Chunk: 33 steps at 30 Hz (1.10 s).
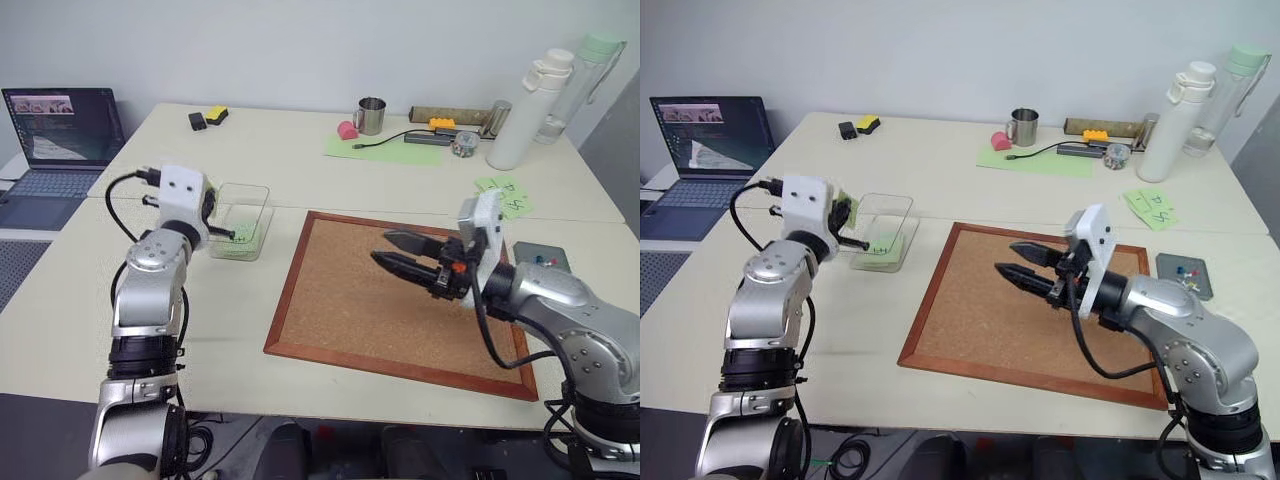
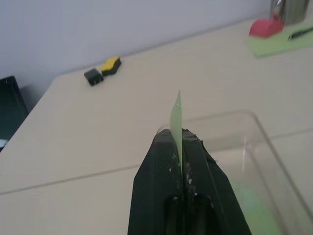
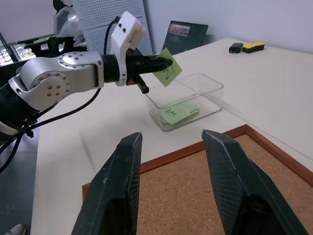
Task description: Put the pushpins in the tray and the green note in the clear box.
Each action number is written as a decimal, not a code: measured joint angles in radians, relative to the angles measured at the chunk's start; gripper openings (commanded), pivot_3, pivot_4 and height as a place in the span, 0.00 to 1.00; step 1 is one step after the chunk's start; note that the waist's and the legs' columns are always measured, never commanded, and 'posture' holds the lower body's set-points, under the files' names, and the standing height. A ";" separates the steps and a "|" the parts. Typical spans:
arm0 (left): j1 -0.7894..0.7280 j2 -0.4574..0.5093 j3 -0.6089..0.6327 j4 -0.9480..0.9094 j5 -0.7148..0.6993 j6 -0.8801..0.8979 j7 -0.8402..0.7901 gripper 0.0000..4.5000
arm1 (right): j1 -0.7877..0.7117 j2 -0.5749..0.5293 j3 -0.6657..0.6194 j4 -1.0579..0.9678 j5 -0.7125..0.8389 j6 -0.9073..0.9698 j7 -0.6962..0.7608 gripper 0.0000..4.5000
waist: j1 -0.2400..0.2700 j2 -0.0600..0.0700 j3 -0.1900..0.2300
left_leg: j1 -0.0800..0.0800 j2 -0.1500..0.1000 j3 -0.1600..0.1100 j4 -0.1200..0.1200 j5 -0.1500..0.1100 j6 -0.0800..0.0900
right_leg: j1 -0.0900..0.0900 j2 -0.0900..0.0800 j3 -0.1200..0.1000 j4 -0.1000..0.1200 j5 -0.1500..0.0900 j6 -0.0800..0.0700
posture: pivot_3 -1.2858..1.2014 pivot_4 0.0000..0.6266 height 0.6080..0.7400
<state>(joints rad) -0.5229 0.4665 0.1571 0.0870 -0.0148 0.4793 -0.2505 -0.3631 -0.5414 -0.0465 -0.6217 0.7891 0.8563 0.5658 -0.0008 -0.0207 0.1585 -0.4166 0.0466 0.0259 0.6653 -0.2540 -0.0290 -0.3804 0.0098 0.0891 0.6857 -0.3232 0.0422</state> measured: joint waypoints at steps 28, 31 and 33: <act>-0.013 0.092 -0.186 -0.183 -0.245 0.035 -0.531 0.81 | 0.166 -0.165 -0.097 -0.004 -0.067 -0.047 0.024 0.45 | -0.011 0.000 0.000 | 0.001 0.001 0.003 -0.001 0.000 0.000 | -0.002 0.003 0.001 0.002 0.000 0.000 | 0.52 0.24 1.00; 0.048 0.174 -0.221 -0.218 -0.285 0.068 -0.655 0.81 | 0.279 -0.258 -0.125 -0.007 -0.110 -0.073 0.084 0.45 | -0.017 0.000 0.000 | 0.000 0.001 0.003 -0.001 0.000 0.000 | -0.002 0.003 0.002 0.001 -0.001 -0.001 | 0.52 0.24 1.00; 0.071 0.199 -0.235 -0.215 -0.286 0.068 -0.698 0.81 | 0.319 -0.272 -0.145 -0.007 -0.131 -0.089 0.090 0.45 | -0.019 -0.001 0.000 | 0.000 0.001 0.002 0.000 0.000 0.000 | -0.002 0.003 0.002 0.002 -0.001 -0.001 | 0.52 0.24 1.00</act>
